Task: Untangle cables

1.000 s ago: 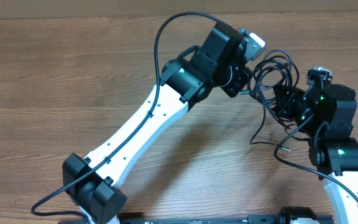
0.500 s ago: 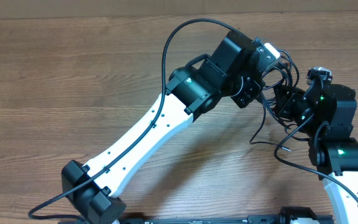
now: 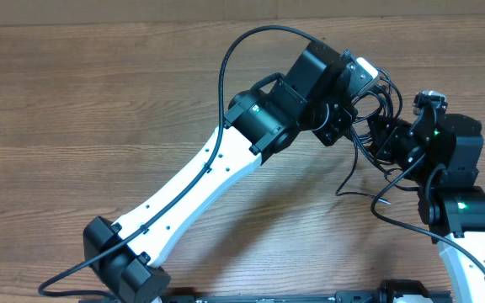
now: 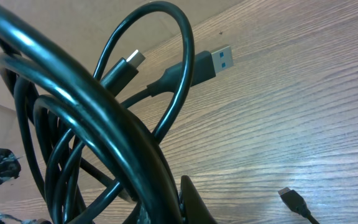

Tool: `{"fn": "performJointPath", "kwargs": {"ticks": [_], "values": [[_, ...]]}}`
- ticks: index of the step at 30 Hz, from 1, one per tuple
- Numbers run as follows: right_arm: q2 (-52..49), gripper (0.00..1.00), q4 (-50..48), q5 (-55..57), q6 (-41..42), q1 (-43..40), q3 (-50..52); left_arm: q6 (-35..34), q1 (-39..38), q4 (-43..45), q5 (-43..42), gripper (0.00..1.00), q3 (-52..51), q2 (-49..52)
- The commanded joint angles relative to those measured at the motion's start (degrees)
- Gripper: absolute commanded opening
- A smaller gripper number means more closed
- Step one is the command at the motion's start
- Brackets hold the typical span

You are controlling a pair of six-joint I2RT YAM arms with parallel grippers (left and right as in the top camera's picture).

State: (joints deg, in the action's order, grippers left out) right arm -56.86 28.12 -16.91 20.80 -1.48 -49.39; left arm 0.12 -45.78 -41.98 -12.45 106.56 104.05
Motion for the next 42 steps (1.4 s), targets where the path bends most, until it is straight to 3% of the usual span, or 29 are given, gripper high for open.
{"fn": "performJointPath", "kwargs": {"ticks": [1, 7, 12, 38, 40, 42], "values": [[0.04, 0.04, -0.55, -1.49, 0.24, -0.20, -0.09, -0.57, -0.48, -0.04, -1.07, 0.32, 1.27, -0.20], [0.07, 0.04, -0.59, -4.24, 0.24, -0.20, -0.09, -0.59, -0.50, -0.13, -0.92, 0.40, 1.27, 0.63], [0.22, 0.04, -0.57, -4.24, 0.22, -0.20, -0.09, -0.59, -0.35, -0.70, -0.39, 0.36, 1.27, 1.62], [0.61, 0.04, -2.49, -9.81, 0.22, -0.20, -0.09, -0.57, -0.42, -1.57, 1.03, 0.36, 1.27, 3.45], [0.61, 0.04, -2.73, -10.25, 0.22, -0.20, -0.09, -0.59, -0.42, -1.57, 1.01, 0.35, 1.27, 3.45], [0.61, 0.04, -2.69, -10.25, 0.22, -0.20, -0.09, -0.57, -0.42, -1.57, 1.01, 0.26, 1.27, 3.45]]}}
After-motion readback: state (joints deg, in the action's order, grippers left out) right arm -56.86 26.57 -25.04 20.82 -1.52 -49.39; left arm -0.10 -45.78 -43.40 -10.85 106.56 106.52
